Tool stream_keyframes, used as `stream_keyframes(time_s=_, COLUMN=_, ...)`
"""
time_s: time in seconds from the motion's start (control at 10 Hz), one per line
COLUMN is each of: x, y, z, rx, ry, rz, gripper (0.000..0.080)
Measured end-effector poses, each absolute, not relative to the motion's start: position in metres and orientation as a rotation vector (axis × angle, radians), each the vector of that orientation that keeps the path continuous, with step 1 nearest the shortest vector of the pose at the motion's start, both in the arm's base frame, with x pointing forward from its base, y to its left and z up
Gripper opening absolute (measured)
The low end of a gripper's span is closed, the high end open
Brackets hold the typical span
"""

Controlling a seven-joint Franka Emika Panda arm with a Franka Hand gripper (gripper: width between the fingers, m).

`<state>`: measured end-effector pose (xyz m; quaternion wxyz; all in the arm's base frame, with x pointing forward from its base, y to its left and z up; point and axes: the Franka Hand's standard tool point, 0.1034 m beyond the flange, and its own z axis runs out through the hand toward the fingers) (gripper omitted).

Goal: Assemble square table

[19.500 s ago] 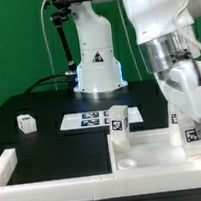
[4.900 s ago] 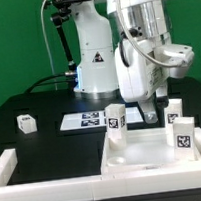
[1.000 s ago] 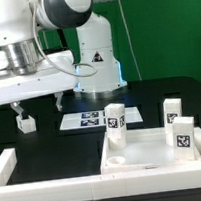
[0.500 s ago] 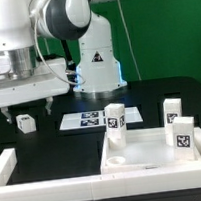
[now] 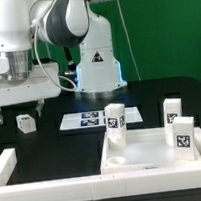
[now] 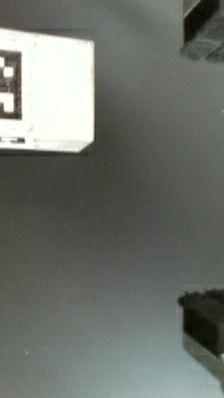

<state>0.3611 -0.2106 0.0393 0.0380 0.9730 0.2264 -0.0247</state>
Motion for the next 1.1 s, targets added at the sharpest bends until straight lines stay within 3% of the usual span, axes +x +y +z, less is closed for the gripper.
stream_keyframes(time_s=0.3, x=0.366, y=-0.181, z=0.028, rx=2.987, ry=0.719, rz=-0.33, gripper=0.0648)
stream_keyframes(time_s=0.7, x=0.372, y=-0.168, z=0.018, rx=2.913, ry=0.679, rz=-0.687, gripper=0.0648)
stream_keyframes(time_s=1.1, x=0.344, y=-0.173, z=0.031, rx=2.755, ry=0.704, rz=-1.05, gripper=0.0648)
